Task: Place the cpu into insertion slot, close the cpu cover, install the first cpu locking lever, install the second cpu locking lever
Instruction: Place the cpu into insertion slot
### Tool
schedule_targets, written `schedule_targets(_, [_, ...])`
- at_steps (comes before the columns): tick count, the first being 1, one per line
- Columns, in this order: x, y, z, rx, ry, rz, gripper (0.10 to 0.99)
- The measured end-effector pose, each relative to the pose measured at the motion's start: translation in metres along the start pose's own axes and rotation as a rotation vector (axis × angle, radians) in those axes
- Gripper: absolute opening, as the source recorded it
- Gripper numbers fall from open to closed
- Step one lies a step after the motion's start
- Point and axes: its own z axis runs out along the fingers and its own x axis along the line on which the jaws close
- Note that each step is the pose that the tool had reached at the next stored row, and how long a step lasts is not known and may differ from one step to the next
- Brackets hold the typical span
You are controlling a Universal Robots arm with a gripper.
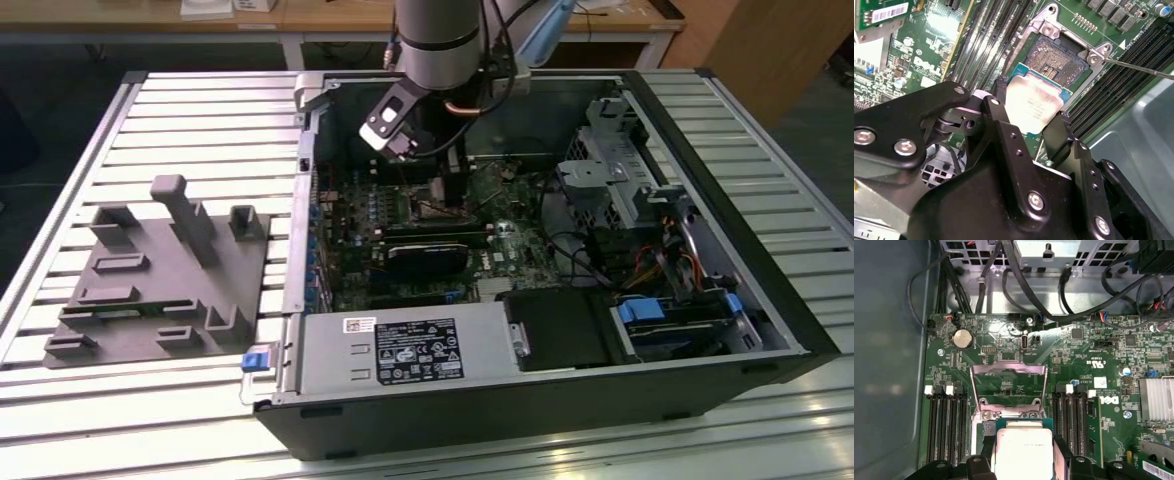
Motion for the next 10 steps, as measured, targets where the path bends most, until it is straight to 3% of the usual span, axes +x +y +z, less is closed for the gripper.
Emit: schedule_targets(10, [0.0022,-0.0045,0.0069,0.0,0.0003,0.0,0.541])
